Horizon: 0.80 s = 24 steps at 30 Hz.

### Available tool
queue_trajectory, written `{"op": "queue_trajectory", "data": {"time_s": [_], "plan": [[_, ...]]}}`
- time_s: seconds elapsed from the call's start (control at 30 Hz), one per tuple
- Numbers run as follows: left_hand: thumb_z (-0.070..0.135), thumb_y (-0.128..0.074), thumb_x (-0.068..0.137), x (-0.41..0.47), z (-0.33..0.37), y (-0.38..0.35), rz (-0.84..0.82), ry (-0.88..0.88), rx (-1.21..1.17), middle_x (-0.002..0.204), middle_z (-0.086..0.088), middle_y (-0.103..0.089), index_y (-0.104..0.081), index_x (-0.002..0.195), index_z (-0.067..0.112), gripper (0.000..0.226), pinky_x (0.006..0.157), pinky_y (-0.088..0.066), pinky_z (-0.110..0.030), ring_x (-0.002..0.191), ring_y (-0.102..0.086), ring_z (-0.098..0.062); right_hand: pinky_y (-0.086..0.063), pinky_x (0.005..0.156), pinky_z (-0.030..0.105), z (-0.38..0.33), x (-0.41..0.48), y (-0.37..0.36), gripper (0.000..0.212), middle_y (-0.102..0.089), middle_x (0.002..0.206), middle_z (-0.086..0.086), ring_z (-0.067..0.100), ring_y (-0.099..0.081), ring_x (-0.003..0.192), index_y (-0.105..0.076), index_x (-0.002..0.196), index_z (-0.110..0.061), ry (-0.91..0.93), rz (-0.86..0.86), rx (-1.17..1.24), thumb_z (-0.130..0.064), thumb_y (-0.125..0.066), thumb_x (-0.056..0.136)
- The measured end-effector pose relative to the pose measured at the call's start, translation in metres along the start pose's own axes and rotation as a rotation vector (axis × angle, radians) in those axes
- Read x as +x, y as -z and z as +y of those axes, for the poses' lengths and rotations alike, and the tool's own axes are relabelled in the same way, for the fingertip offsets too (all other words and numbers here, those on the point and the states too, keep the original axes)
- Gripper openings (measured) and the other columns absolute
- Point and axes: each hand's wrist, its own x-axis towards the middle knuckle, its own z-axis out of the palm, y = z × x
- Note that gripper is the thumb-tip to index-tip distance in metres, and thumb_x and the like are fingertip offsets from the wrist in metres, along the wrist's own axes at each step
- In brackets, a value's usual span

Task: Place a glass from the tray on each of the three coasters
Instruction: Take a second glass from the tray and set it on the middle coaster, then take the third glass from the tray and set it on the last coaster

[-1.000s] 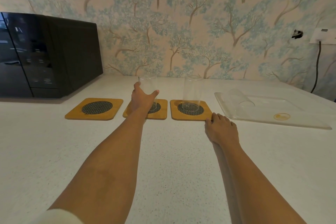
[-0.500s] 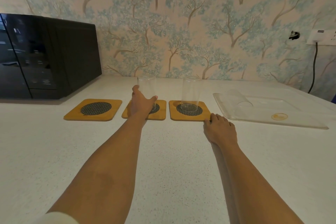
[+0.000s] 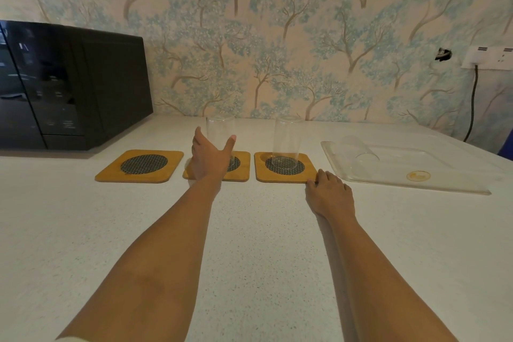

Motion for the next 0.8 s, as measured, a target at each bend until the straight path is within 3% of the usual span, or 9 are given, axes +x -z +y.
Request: {"op": "queue_trajectory", "data": {"time_s": [0.13, 0.3, 0.43, 0.57, 0.8], "plan": [[0.046, -0.044, 0.096, -0.020, 0.001, 0.004, 0.206, -0.160, 0.114, 0.156, -0.010, -0.028, -0.024, 0.149, 0.010, 0.067, 0.117, -0.027, -0.041, 0.145, -0.026, -0.027, -0.037, 0.104, 0.041, -0.004, -0.003, 0.006, 0.043, -0.051, 0.136, 0.013, 0.030, -0.046, 0.128, -0.049, 0.131, -0.006, 0.002, 0.081, 0.028, -0.030, -0.036, 0.098], [0.035, -0.037, 0.101, -0.052, 0.004, 0.003, 0.197, -0.433, 0.234, 0.157, -0.009, -0.030, -0.032, 0.147, 0.012, 0.052, 0.120, -0.022, -0.040, 0.146, -0.025, -0.026, -0.041, 0.096, 0.038, -0.004, -0.007, 0.013, 0.040, -0.055, 0.130, 0.016, 0.031, -0.050, 0.120, -0.052, 0.131, -0.004, 0.021, 0.230, 0.049, -0.025, -0.042, 0.098], [0.033, -0.032, 0.101, -0.078, 0.011, -0.003, 0.076, -0.577, 0.305, 0.155, -0.009, -0.034, -0.039, 0.144, 0.010, 0.049, 0.120, -0.018, -0.039, 0.146, -0.026, -0.025, -0.043, 0.093, 0.037, -0.003, -0.014, 0.020, 0.036, -0.057, 0.125, 0.015, 0.030, -0.052, 0.116, -0.056, 0.127, -0.005, 0.036, 0.330, 0.131, -0.023, -0.044, 0.098], [0.034, -0.029, 0.103, -0.105, 0.021, -0.018, -0.122, -0.587, 0.373, 0.158, -0.005, -0.028, -0.033, 0.148, 0.013, 0.049, 0.123, -0.015, -0.036, 0.149, -0.018, -0.020, -0.044, 0.093, 0.036, 0.008, -0.014, 0.026, 0.035, -0.058, 0.126, 0.013, 0.028, -0.052, 0.117, -0.057, 0.126, -0.009, 0.055, 0.363, 0.193, -0.024, -0.045, 0.098], [0.032, -0.028, 0.103, -0.140, 0.049, -0.060, -0.355, -0.557, 0.474, 0.158, -0.007, -0.027, -0.028, 0.149, 0.010, 0.051, 0.122, -0.015, -0.033, 0.147, -0.021, -0.021, -0.043, 0.091, 0.037, 0.045, 0.000, 0.052, 0.032, -0.060, 0.120, 0.014, 0.030, -0.051, 0.114, -0.060, 0.121, -0.007, 0.069, 0.414, 0.245, -0.022, -0.047, 0.096]]}}
